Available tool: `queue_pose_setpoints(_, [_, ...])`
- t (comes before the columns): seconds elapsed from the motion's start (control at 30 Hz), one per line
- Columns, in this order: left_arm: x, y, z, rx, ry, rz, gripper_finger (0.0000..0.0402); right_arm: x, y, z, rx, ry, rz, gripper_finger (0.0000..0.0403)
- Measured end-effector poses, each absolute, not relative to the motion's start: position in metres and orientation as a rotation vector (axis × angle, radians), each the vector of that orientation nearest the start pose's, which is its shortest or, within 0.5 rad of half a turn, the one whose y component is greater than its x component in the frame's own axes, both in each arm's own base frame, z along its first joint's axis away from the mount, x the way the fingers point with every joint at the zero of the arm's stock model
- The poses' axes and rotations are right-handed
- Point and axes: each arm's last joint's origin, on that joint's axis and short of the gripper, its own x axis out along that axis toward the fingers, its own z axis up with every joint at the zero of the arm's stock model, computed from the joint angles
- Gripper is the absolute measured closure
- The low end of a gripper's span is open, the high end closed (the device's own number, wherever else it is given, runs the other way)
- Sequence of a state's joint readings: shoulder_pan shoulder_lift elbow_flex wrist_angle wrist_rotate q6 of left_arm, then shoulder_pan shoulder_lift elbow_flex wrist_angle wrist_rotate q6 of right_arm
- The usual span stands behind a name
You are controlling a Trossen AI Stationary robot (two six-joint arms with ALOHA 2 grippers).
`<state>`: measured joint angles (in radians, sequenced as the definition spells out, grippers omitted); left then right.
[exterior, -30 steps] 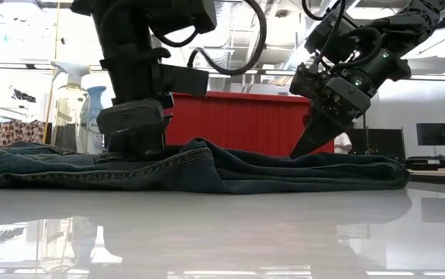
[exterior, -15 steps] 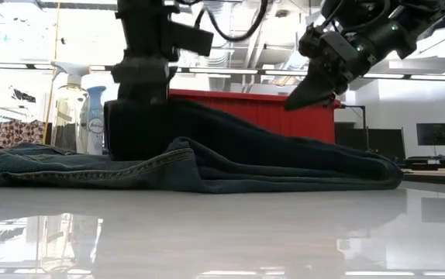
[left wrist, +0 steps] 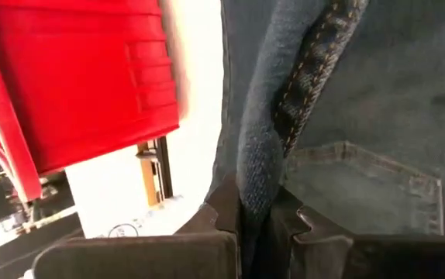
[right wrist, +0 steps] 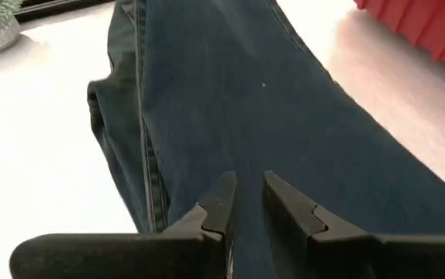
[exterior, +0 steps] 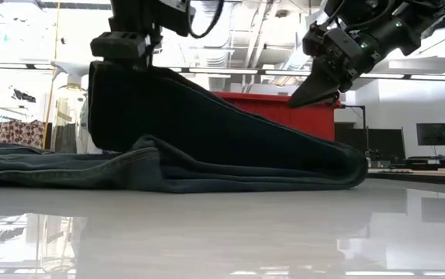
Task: Fold Laundry from Bin
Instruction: Fold the blue jeans
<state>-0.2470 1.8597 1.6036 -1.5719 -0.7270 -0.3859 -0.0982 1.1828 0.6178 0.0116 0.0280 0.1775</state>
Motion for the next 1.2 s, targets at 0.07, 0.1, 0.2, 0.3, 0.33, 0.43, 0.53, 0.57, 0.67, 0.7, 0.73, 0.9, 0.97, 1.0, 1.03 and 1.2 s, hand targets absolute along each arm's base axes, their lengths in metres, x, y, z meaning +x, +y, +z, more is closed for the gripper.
queue_pose_setpoints(0.07, [0.315,-0.061,0.271,0.558,1.482,0.626,0.0399,0.239,-0.024,0.215,0.194,0.555,-0.173,0.0317])
queue_pose_setpoints(0.1, [0.314,-0.061,0.274,0.552,1.469,0.631,0.0399,0.239,-0.024,0.215,0.194,0.558,-0.172,0.0317])
queue_pose_setpoints(0.2, [0.309,-0.063,0.282,0.525,1.446,0.622,0.0399,0.239,-0.024,0.215,0.195,0.564,-0.172,0.0317])
queue_pose_setpoints(0.3, [0.302,-0.065,0.292,0.52,1.419,0.603,0.0399,0.239,-0.024,0.214,0.2,0.572,-0.173,0.0317])
queue_pose_setpoints(0.33, [0.3,-0.065,0.295,0.516,1.41,0.599,0.0399,0.239,-0.024,0.214,0.2,0.572,-0.173,0.0317])
queue_pose_setpoints(0.43, [0.294,-0.067,0.303,0.479,1.397,0.575,0.0399,0.238,-0.024,0.213,0.207,0.58,-0.175,0.0317])
queue_pose_setpoints(0.53, [0.287,-0.068,0.31,0.442,1.391,0.542,0.0399,0.238,-0.024,0.213,0.218,0.586,-0.178,0.0317])
queue_pose_setpoints(0.57, [0.285,-0.068,0.312,0.43,1.394,0.526,0.0399,0.238,-0.024,0.212,0.219,0.59,-0.178,0.0317])
queue_pose_setpoints(0.67, [0.28,-0.068,0.317,0.373,1.41,0.474,0.0399,0.237,-0.023,0.211,0.22,0.606,-0.176,0.0317])
queue_pose_setpoints(0.7, [0.279,-0.067,0.318,0.354,1.416,0.463,0.0399,0.237,-0.022,0.211,0.219,0.606,-0.172,0.0317])
queue_pose_setpoints(0.73, [0.279,-0.067,0.319,0.339,1.42,0.456,0.0399,0.237,-0.021,0.211,0.221,0.607,-0.158,0.0317])
queue_pose_setpoints(0.9, [0.277,-0.064,0.321,0.323,1.412,0.465,0.0399,0.239,-0.011,0.213,0.188,0.594,-0.092,0.0317])
queue_pose_setpoints(0.97, [0.278,-0.063,0.321,0.32,1.412,0.469,0.0399,0.239,-0.004,0.212,0.124,0.595,-0.135,0.0317])
queue_pose_setpoints(1.0, [0.278,-0.063,0.321,0.32,1.413,0.469,0.0399,0.239,-0.001,0.212,0.075,0.596,-0.179,0.0317])
queue_pose_setpoints(1.03, [0.278,-0.063,0.321,0.32,1.413,0.469,0.0399,0.238,0.003,0.213,0.021,0.592,-0.238,0.0317])
queue_pose_setpoints(1.2, [0.278,-0.062,0.321,0.345,1.418,0.457,0.0398,0.241,0.02,0.236,-0.265,0.549,-0.361,0.0321])
